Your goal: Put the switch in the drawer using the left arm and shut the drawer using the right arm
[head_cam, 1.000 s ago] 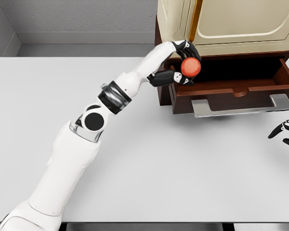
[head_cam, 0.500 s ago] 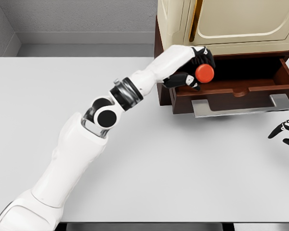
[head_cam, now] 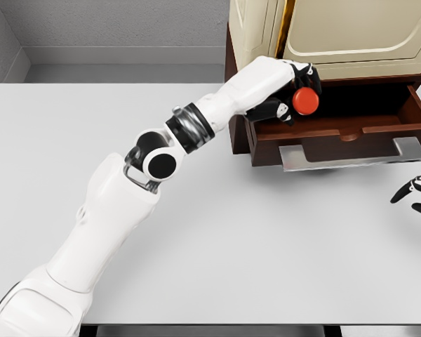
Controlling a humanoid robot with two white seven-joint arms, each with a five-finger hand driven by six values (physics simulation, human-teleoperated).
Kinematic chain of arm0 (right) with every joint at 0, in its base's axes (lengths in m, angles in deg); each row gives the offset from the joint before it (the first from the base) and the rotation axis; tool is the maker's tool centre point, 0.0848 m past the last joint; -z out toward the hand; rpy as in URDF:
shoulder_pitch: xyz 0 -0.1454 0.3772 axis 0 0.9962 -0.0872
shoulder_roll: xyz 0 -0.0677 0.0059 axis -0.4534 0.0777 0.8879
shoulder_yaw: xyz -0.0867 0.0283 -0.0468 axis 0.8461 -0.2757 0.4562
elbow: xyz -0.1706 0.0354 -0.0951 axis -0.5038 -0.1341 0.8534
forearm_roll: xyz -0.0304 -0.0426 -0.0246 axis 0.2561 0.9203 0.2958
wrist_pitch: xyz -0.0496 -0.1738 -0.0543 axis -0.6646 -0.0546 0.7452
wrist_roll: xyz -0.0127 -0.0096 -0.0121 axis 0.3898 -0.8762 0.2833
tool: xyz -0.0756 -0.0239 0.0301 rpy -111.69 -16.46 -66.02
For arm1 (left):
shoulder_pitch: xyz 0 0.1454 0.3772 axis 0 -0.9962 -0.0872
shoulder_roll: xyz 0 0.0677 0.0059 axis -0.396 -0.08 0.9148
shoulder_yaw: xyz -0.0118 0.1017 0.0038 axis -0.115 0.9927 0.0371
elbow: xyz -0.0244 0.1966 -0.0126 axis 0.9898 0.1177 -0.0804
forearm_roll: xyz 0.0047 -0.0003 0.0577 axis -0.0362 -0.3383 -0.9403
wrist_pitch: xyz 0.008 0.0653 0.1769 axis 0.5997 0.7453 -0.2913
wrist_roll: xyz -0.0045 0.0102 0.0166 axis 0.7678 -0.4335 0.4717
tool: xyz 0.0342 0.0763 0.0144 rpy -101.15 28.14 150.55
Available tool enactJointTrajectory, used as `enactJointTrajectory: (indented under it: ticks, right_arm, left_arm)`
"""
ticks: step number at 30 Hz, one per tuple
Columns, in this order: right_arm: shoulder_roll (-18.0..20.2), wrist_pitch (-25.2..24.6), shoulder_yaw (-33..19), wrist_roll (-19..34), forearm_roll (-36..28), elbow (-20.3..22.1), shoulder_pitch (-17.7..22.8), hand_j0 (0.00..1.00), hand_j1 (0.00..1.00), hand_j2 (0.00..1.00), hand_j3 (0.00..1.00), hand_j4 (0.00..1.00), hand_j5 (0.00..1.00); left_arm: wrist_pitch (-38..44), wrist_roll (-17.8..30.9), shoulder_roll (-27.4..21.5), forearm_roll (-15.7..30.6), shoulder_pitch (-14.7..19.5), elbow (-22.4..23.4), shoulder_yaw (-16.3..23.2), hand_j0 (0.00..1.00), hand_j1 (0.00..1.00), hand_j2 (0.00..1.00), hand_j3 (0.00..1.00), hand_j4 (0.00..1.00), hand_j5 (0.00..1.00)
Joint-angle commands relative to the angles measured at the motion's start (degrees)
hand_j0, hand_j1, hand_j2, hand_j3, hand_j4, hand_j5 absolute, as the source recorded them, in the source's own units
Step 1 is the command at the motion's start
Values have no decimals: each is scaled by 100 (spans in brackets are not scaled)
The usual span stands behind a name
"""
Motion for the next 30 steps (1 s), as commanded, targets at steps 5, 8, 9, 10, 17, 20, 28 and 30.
enactJointTrajectory:
  ticks: [5,8,9,10,17,20,28,30]
  right_arm:
    - [6,-17,0,-2,-41,2,0,55,55,55,55,55,55]
    - [6,-17,9,-2,-41,2,0,55,55,55,55,55,55]
    - [6,-17,9,-2,-41,2,0,55,55,55,55,55,55]
    - [6,-17,9,-2,-41,2,0,55,55,55,55,55,55]
    - [6,-17,9,-2,-41,2,0,55,55,55,55,55,55]
    - [6,-17,9,-2,-41,2,0,55,55,55,55,55,55]
    - [6,-17,9,-2,-41,2,0,55,55,55,55,55,55]
    - [6,-17,9,-2,-41,2,9,55,55,55,55,55,55]
  left_arm:
    - [305,4,0,-99,114,15,133,36,36,36,36,36,36]
    - [419,4,0,-169,123,50,159,36,36,36,36,36,36]
    - [428,-4,0,-169,123,50,186,39,39,39,39,39,39]
    - [472,-4,0,-169,123,50,186,59,59,59,59,59,59]
    - [630,-4,0,-169,123,41,230,78,78,78,78,78,78]
    - [630,-4,0,-169,123,41,238,78,78,78,78,78,78]
    - [621,-4,0,-169,114,24,282,78,78,78,78,78,78]
    - [621,-4,0,-169,114,24,282,78,78,78,78,78,78]
